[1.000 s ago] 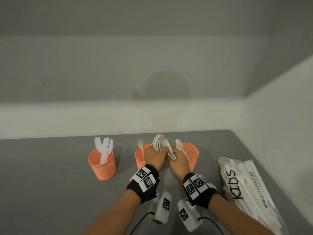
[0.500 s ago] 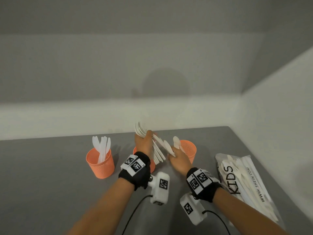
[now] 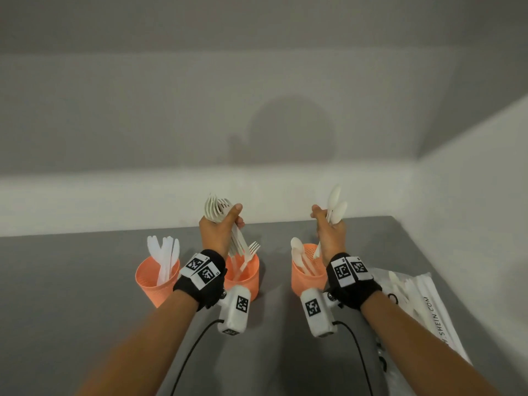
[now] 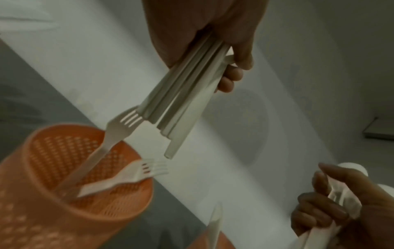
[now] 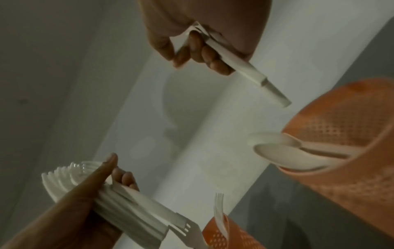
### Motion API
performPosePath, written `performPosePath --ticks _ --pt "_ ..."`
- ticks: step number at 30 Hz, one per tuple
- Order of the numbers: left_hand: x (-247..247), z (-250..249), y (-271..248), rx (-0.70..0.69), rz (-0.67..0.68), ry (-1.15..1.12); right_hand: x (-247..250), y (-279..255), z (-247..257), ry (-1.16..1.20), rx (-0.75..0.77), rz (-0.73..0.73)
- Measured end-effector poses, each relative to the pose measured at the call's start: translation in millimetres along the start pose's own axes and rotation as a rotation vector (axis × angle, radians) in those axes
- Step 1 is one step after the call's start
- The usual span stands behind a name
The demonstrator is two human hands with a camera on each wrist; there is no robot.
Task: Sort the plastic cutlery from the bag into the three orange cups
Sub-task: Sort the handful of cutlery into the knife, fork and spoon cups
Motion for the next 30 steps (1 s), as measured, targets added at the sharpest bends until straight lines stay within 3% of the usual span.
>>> performPosePath --ticks 10,15,19,22,26,30 --pt "-3.5 78.1 -14.3 0.156 -0.008 0.078 -3.5 10.6 -66.1 -0.156 -0.105 -0.015" --pt "-14.5 75.5 -15.8 -0.059 0.055 0.326 -4.0 13.2 -67.1 -0.265 0.062 0.015" --pt "-23.5 74.6 -13.8 -0.231 0.168 0.589 -9.6 11.6 -62.3 -0.482 0.175 0.072" --pt "-31.2 80.9 -15.5 -0.265 0.262 0.754 -11.1 11.1 -61.9 -0.582 0.204 0.084" --pt "-31.5 56.7 -20.5 -0.325 0.283 0.736 -4.9 10.6 -48.1 -0.483 0.216 0.039" --pt "-14.6 7.6 -26.9 -0.382 0.202 0.593 1.3 3.4 -24.6 -0.380 0.235 0.086"
Point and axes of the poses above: each hand's wrist, its own y-axis towards the middle knuckle, its own x-axis out of the back of the hand, z = x × y, the point moved 8 cm from there along y, towards the middle knuckle, and after that the axes turned 7 degrees about z, right-handed, at the moved point
